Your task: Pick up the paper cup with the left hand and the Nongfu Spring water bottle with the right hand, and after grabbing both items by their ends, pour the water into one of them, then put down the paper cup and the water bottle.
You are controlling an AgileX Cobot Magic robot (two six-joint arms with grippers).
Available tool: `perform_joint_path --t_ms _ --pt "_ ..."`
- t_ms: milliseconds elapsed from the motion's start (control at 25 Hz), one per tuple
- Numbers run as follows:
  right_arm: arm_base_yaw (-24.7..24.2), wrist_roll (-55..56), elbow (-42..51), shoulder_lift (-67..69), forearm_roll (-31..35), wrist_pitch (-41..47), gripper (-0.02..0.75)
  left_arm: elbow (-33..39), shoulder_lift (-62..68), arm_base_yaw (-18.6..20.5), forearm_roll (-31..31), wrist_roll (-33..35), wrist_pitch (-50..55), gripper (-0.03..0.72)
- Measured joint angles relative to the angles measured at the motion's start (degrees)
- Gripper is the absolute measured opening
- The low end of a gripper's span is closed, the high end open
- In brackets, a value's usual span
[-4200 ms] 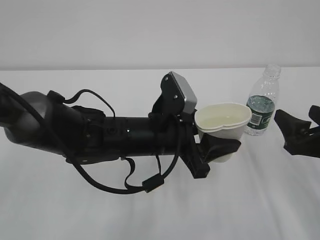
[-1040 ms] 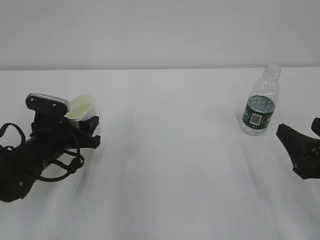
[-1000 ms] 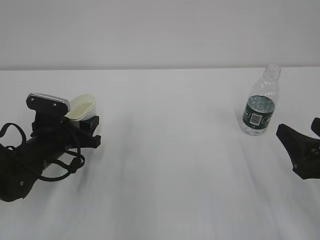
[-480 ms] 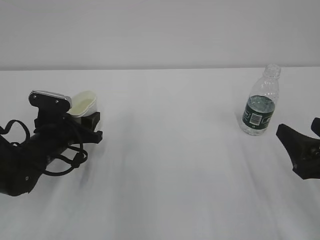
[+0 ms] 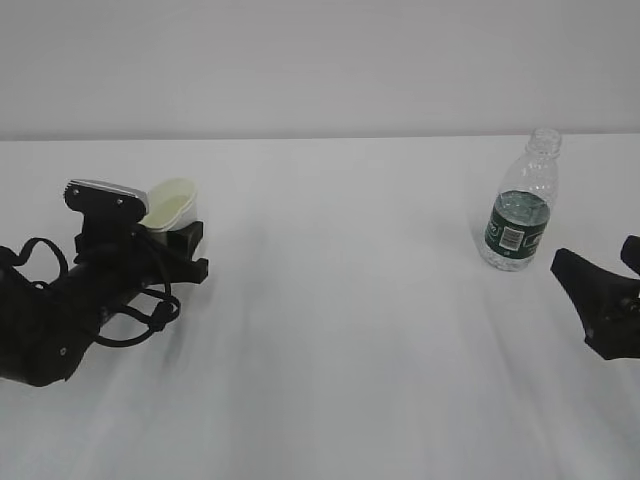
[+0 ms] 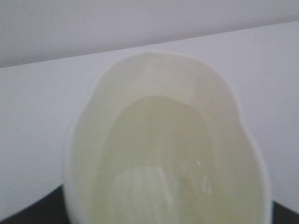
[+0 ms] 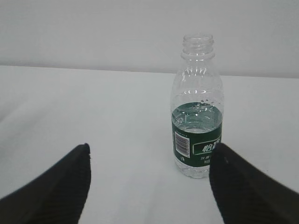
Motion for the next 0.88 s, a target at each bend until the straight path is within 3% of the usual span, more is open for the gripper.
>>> perform_joint_path --t_ms 760,880 --pt "0.0 0.0 0.0 -0.04 -0.55 0.0 0.592 -1.73 2.94 0.13 0.32 0.0 0.0 0.382" --pt "0.0 0.0 0.0 -0.04 -0.55 0.0 0.592 -1.73 2.94 0.13 0.71 0.0 0.0 0.412"
